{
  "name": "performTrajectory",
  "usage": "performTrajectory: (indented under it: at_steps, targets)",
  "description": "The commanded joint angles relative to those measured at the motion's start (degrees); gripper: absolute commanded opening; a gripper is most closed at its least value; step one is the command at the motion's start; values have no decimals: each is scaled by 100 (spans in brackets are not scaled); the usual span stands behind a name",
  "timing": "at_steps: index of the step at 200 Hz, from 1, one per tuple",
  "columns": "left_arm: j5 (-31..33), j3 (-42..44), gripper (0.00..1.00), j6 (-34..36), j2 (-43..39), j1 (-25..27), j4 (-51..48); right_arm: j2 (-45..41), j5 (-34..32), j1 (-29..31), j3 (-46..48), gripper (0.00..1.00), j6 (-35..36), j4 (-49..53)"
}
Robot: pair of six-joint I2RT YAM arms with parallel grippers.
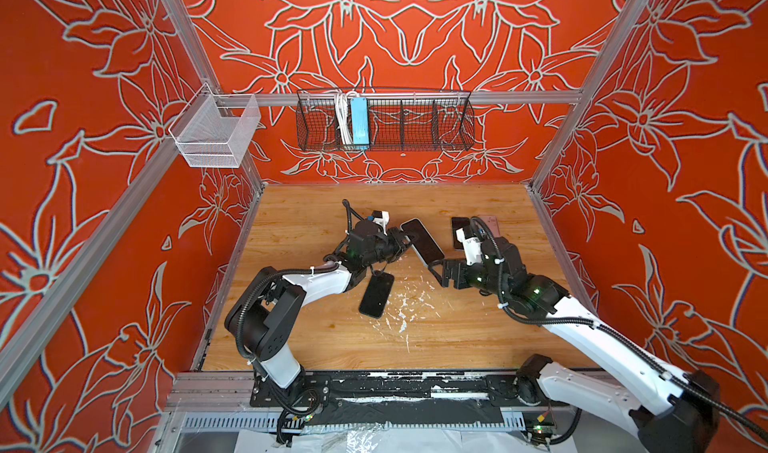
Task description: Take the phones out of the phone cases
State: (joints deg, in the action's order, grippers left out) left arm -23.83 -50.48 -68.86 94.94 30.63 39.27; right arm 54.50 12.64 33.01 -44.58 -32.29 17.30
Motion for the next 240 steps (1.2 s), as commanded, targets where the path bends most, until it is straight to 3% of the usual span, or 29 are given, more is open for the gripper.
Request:
performTrajectory:
  at_steps: [1,49,63,91,170,240]
  targets:
    - [410,-74,0,-235,-72,17,1196,-377,840,-309,434,93,-674,-574]
    - [994,37,0,-242,-285,100,1961,-940,1397,-558,1530,58,-1848,-2703]
    - [1138,125,0,-403,-220,118,2410,-863,1585,-552,1807,57,-2192,-3543]
    - [1067,-24,0,-691,-28,134,2832,-684,1675,-557,1951,56,-2468,-4226]
    - [1135,9,0,-681,-178,171,2823,249,1594,-554,1693,58,-2808,-5797]
    - [1381,362,0,-517,-590,234,2668,658,1457,-553,1465,54,-2778,-6300]
